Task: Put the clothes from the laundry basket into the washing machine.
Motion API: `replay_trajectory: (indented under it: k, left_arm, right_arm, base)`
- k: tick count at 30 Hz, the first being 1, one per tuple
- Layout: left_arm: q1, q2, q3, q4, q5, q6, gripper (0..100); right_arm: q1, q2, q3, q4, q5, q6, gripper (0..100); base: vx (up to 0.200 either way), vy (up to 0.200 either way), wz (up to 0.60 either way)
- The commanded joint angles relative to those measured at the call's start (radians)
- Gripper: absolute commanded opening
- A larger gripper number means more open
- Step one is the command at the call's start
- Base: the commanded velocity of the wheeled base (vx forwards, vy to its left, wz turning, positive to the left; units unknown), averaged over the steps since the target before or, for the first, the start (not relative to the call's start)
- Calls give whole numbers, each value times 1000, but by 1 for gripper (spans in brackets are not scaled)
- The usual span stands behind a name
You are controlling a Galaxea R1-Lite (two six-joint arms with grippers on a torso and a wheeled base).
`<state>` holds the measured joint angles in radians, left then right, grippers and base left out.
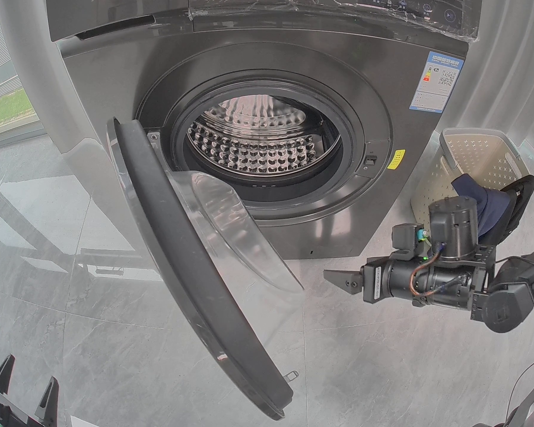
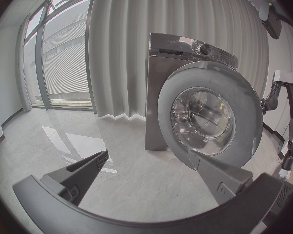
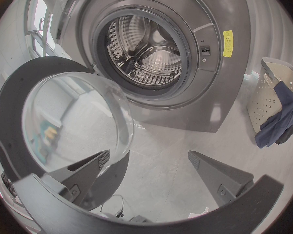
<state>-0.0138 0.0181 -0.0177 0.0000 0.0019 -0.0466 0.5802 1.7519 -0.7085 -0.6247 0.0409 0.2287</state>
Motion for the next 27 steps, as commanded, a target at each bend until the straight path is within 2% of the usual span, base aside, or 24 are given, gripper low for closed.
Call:
replay_trajectory:
  k: [1, 4, 10, 17, 25, 27]
  left_arm:
    - [0, -10, 16, 0, 1, -1, 100]
    - [0, -9, 18, 0, 0, -1, 100]
    - [0, -9, 16, 0, 1, -1, 100]
    - [0, -9, 16, 0, 1, -1, 100]
    - [0, -10, 16, 0, 0, -1, 100]
    - [0, -10, 16, 0, 1, -1, 100]
  right_arm:
    - [-11, 130, -94, -1, -12, 0, 100]
    - [0, 144, -115, 0, -15, -3, 100]
    - [81, 143, -114, 6, -30, 0, 100]
    - [130, 133, -112, -1, -36, 6, 100]
    - [127, 143, -129, -3, -39, 9, 100]
    - [122, 156, -144, -1, -39, 9, 100]
  base:
    - [0, 0, 0]
    - [0, 0, 0]
    - [0, 0, 0]
    - [0, 0, 0]
    - [0, 0, 0]
    - [-200, 0, 0]
